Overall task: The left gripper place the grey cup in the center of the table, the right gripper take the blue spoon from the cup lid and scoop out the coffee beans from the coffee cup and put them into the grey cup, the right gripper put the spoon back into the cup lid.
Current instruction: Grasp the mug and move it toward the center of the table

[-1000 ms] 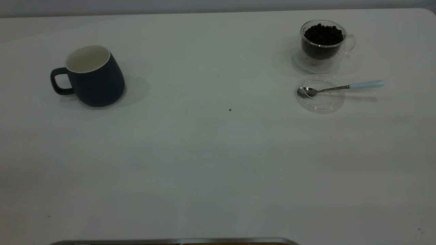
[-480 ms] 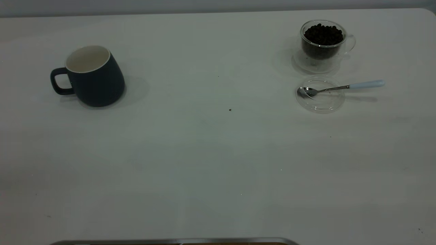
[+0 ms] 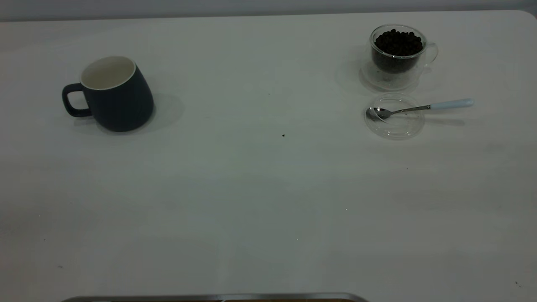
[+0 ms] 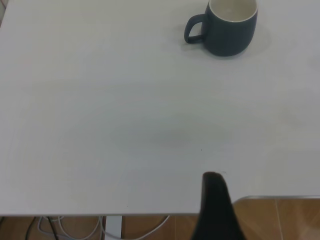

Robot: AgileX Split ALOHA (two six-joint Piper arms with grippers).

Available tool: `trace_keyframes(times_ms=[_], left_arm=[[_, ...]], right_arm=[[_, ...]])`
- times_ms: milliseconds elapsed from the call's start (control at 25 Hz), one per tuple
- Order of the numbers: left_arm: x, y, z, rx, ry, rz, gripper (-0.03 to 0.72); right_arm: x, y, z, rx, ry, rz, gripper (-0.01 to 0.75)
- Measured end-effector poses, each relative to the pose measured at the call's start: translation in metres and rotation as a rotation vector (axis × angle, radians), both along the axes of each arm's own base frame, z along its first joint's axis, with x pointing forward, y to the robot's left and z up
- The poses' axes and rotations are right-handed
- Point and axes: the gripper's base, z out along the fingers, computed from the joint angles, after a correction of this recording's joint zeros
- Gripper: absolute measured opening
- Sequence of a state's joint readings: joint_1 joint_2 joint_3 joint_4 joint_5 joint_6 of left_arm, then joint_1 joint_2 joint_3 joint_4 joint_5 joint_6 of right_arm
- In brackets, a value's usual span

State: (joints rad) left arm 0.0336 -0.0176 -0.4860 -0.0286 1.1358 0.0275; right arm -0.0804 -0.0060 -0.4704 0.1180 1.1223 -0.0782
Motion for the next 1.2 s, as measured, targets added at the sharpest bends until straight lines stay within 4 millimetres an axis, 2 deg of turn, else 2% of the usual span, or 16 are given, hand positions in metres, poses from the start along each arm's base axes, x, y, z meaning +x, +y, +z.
trace_keyframes(times_ms=[720,800,920,1080,1200], left_arm=[[0.003,0.001,0.004,0.005,-0.012,0.006,0.588],[0.014,0.002,0.013,0.004,-0.028,0.014,0.588],[0.043,0.003,0.026,-0.015,-0.013,0.031,0.588],[0.092,0.004,0.034,-0.042,0.055,0.054,0.588],[0.131,0.006,0.033,-0.047,0.127,0.060,0.588]], right_arm=[[0.000,0.000,0.000,0.000,0.000,0.000,0.575],[0.000,0.000,0.000,0.000,0.000,0.000,0.575],[0.000,0.000,0.000,0.000,0.000,0.000,0.575],[0.000,0.000,0.000,0.000,0.000,0.000,0.575],[0.000,0.000,0.000,0.000,0.000,0.000,0.575]])
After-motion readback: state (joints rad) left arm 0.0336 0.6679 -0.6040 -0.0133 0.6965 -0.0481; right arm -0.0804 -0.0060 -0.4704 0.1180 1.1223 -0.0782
